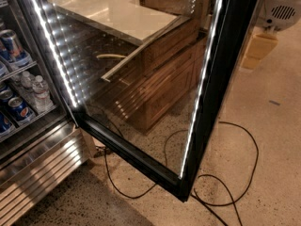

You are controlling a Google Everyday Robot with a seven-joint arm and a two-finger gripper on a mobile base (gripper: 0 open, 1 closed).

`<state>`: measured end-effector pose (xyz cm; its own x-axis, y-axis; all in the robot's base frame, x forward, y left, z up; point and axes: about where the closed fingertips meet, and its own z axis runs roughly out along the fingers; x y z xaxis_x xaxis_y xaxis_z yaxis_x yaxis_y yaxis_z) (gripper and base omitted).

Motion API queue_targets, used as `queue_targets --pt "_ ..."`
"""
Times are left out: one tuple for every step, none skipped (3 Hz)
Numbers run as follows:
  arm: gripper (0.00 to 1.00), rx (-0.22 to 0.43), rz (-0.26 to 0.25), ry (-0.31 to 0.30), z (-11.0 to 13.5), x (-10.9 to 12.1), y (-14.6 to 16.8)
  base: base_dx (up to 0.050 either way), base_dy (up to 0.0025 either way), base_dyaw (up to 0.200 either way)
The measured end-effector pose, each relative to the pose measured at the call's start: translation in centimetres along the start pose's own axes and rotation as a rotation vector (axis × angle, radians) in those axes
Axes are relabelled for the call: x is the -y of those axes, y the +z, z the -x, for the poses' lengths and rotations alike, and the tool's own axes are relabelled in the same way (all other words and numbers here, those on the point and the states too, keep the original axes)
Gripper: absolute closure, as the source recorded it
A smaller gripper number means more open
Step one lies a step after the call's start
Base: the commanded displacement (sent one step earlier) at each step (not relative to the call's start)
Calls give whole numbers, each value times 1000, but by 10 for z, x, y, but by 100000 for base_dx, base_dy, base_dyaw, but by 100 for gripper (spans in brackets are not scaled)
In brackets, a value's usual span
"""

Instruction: Close right fridge door

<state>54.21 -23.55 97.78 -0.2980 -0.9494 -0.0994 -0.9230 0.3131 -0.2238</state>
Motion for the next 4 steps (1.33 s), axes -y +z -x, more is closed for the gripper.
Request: queue_targets --pt "66 0 0 0 0 0 0 0 0 0" --pt "89 0 0 0 0 0 0 0 0 0" --pt "100 0 0 0 0 0 0 4850 0 3" --pt "100 0 0 0 0 0 0 -3185 -245 15391"
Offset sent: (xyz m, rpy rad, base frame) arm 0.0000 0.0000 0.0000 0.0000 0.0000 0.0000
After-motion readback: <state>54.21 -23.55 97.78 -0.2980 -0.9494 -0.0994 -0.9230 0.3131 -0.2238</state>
